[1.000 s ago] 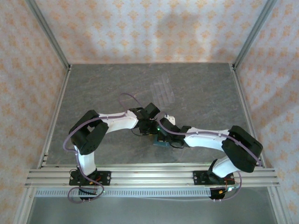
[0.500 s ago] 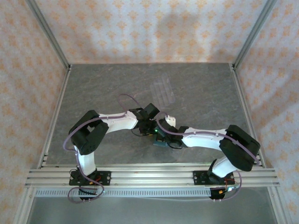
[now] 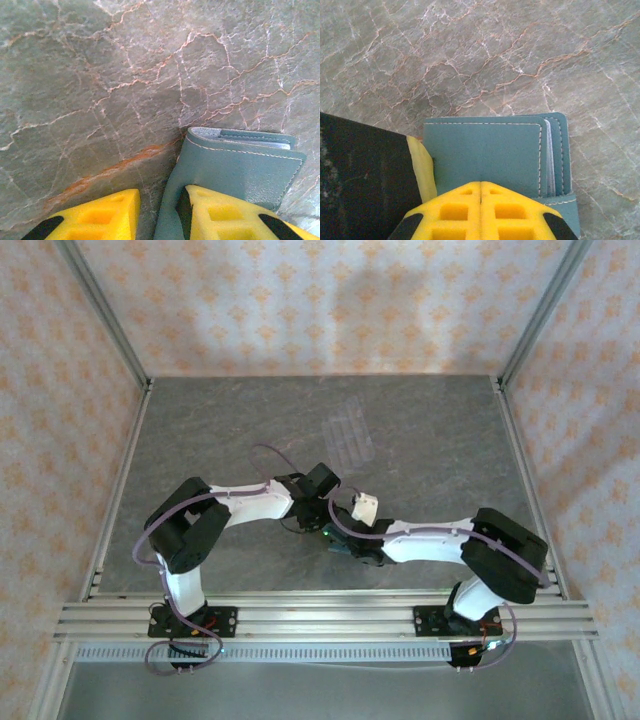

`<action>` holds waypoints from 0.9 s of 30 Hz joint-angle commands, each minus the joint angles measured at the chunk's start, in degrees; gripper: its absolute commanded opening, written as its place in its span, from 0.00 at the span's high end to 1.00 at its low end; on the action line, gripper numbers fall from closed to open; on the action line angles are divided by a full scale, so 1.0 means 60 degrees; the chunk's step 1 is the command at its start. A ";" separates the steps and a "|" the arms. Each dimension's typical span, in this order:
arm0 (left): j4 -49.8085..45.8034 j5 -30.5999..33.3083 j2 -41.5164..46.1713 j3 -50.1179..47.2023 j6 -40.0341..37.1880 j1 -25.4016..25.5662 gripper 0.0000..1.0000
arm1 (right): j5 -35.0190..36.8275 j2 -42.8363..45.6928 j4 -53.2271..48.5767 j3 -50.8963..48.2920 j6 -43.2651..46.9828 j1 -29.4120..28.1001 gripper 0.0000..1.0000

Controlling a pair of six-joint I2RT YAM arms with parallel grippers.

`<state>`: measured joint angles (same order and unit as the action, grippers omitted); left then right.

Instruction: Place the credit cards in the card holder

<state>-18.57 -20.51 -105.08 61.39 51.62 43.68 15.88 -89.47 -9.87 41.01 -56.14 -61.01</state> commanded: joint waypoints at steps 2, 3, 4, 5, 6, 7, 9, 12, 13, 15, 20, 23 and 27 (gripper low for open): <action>-0.0452 0.0231 -0.0433 -0.0292 0.0645 0.0219 0.69 | -0.1401 -0.1094 -0.0707 -0.0579 -0.0548 -0.0475 1.00; -0.0439 0.0253 -0.0408 -0.0298 0.0707 0.0219 0.69 | -0.1401 -0.1050 -0.0595 -0.0701 -0.0612 -0.0468 1.00; -0.0422 0.0271 -0.0353 -0.0339 0.0802 0.0205 0.68 | -0.1451 -0.1061 -0.0461 -0.0842 -0.0712 -0.0480 1.00; -0.0434 0.0295 -0.0295 -0.0385 0.0904 0.0180 0.67 | -0.1547 -0.1173 -0.0345 -0.0935 -0.0830 -0.0479 1.00; -0.0390 0.0270 -0.0239 -0.0458 0.1007 0.0120 0.67 | -0.1636 -0.1262 -0.0293 -0.0947 -0.0887 -0.0473 1.00; -0.0242 0.0204 -0.0153 -0.0597 0.1131 0.0029 0.67 | -0.1703 -0.1399 -0.0316 -0.0908 -0.0911 -0.0473 1.00; -0.0027 0.0197 0.0036 -0.0840 0.1249 -0.0164 0.67 | -0.1699 -0.1353 -0.0336 -0.0917 -0.0897 -0.0479 1.00; 0.0294 0.0130 0.0303 -0.1044 0.1108 -0.0433 0.66 | -0.1534 -0.0595 -0.0048 -0.1349 -0.0782 -0.0437 1.00; 0.0368 0.0040 0.0389 -0.1075 0.1014 -0.0493 0.66 | -0.1572 -0.0320 -0.0005 -0.1460 -0.0695 -0.0374 1.00; 0.0324 0.0078 0.0591 -0.1054 0.0719 -0.0541 0.66 | -0.1708 0.0138 0.0194 -0.1654 -0.0488 -0.0354 1.00; 0.0115 0.0554 0.1430 -0.1619 0.0483 -0.0703 0.64 | -0.2356 0.0981 0.0832 -0.2064 -0.0044 -0.0277 1.00; 0.0137 0.0473 0.1881 -0.2036 0.0246 -0.0918 0.63 | -0.2677 0.1407 0.1027 -0.2181 0.0187 -0.0113 1.00; -0.0011 0.0273 0.2183 -0.2190 -0.0421 -0.0844 0.64 | -0.3364 0.1692 0.1647 -0.2330 0.0802 0.0209 1.00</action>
<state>-16.51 -19.68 -93.73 48.99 52.99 38.17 3.42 -79.18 2.33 29.65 -55.02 -60.62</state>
